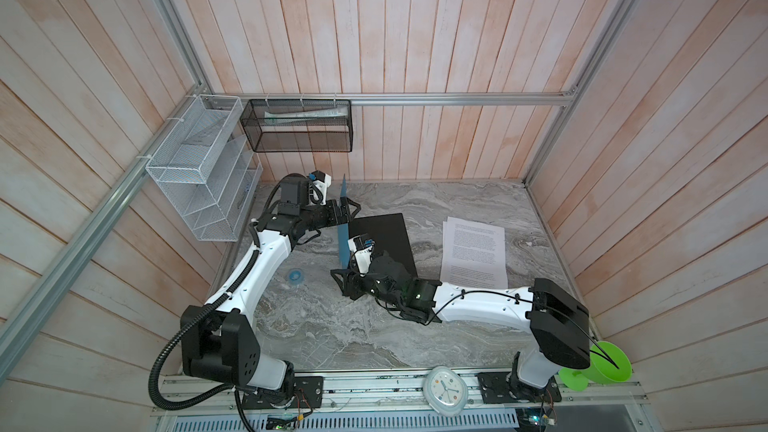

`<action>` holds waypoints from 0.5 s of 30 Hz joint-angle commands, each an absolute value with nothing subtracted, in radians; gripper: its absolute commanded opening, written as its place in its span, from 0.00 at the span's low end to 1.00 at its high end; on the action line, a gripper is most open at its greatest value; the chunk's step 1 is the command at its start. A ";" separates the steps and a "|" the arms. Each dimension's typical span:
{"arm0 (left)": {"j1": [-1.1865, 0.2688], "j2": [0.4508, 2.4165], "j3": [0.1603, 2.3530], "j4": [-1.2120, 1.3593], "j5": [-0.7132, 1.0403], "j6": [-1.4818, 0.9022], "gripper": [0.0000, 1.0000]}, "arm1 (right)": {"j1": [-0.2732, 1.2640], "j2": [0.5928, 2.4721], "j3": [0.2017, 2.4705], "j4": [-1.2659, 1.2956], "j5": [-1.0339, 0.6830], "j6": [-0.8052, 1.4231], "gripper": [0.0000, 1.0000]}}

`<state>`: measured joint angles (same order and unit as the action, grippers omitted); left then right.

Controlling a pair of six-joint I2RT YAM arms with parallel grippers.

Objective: Put the files into the folder
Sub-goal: 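Lift the teal cover upright with the left gripper while the right holds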

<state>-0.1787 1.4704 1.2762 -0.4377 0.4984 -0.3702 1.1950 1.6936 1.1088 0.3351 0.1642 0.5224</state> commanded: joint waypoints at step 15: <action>-0.096 1.408 1.188 -0.462 0.302 -0.336 0.80 | 1.228 1.651 1.139 0.302 0.109 0.517 0.60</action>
